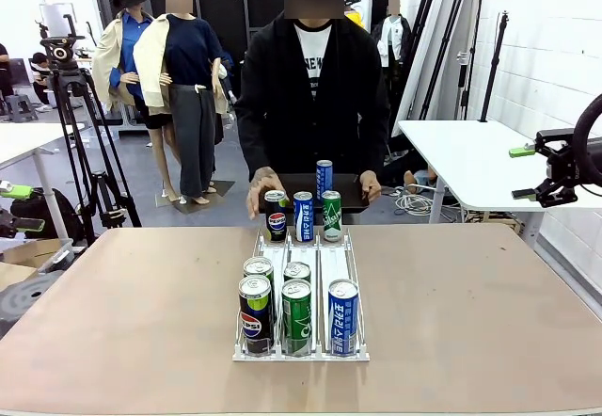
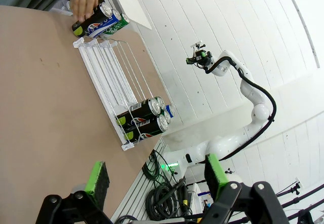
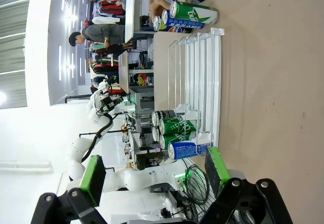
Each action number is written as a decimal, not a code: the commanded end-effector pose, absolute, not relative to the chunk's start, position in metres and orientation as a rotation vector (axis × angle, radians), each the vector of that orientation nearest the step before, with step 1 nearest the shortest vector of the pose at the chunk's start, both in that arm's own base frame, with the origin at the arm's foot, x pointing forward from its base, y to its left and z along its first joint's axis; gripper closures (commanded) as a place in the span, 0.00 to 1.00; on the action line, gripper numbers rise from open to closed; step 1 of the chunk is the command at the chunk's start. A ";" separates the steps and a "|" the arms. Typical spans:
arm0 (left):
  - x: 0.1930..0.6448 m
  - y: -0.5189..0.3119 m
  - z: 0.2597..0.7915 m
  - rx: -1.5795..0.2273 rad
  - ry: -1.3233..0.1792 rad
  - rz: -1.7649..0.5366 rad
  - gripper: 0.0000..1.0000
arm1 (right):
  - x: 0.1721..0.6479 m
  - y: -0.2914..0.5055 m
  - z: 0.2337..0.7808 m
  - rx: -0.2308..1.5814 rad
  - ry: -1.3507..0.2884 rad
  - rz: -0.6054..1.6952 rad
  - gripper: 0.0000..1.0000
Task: Retrieve and hand over the desired beverage to the person.
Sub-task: Pick up another can of the same type that the person held from the Automatic Can Dispenser.
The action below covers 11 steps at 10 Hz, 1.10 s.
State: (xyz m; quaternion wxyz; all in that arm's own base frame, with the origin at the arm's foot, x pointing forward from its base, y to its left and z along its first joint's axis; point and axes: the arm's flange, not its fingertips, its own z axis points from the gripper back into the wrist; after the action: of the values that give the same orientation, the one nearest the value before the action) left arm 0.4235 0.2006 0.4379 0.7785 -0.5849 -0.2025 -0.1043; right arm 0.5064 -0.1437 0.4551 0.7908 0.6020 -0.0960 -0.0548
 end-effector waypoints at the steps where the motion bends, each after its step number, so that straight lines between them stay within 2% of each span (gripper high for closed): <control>1: 0.423 0.201 0.440 -1.259 -0.439 -0.230 0.00 | 0.507 -0.143 0.455 1.284 -0.215 -0.114 0.00; 8: 0.423 0.201 0.438 -1.265 -0.438 -0.226 0.00 | 0.507 -0.143 0.455 1.284 -0.215 -0.114 0.00; 11: 0.416 0.167 0.457 -1.186 -0.408 -0.233 0.00 | 0.507 -0.143 0.455 1.284 -0.215 -0.114 0.00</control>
State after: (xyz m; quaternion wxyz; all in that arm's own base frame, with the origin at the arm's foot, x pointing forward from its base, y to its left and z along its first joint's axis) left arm 0.4229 0.1870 0.4484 0.7872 -0.5725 -0.1983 -0.1149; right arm 0.5065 -0.1436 0.4551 0.7908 0.6020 -0.0960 -0.0547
